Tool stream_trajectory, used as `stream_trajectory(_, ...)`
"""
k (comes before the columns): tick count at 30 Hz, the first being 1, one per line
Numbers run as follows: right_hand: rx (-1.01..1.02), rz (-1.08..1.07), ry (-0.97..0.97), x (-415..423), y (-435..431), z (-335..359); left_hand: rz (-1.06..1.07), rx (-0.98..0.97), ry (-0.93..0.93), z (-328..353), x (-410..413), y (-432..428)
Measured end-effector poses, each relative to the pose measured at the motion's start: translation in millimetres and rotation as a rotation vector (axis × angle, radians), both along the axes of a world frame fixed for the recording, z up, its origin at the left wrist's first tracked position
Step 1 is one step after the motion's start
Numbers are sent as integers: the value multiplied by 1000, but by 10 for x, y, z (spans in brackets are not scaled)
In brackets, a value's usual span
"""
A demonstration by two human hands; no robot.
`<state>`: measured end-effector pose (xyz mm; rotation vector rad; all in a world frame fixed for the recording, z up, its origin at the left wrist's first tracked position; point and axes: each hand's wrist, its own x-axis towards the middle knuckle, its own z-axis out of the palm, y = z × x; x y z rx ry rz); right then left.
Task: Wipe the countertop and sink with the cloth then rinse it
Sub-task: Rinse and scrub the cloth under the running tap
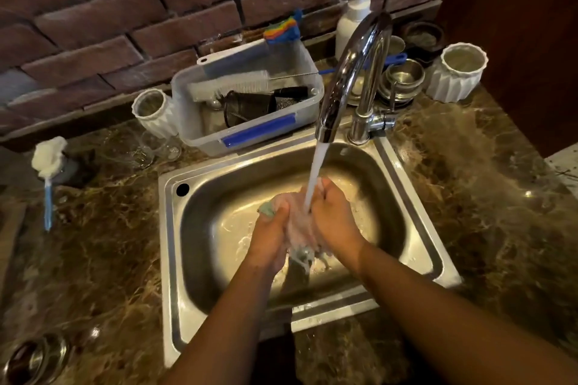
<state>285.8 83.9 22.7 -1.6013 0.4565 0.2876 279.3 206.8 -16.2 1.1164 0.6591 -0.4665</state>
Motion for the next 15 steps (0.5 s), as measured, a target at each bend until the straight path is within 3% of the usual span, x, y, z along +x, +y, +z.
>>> stream_trajectory(2,-91,38,63,-107,196,-5,10,-47,62,19,-41,-143)
stream_trajectory(5,-574,183,-18,-166,350,-148,14,-274,106,12,-103,-323)
stream_trajectory(7,-460,135,4,-137,286,-167,63,-313,99,27,-148,-326)
stream_trajectory(11,-197,-17,94,41,37,-352,102,-150,158,-10,-309,-200)
stream_trajectory(15,-407,145,-13,84,-225,-376,95,-2,154,90,-287,-81)
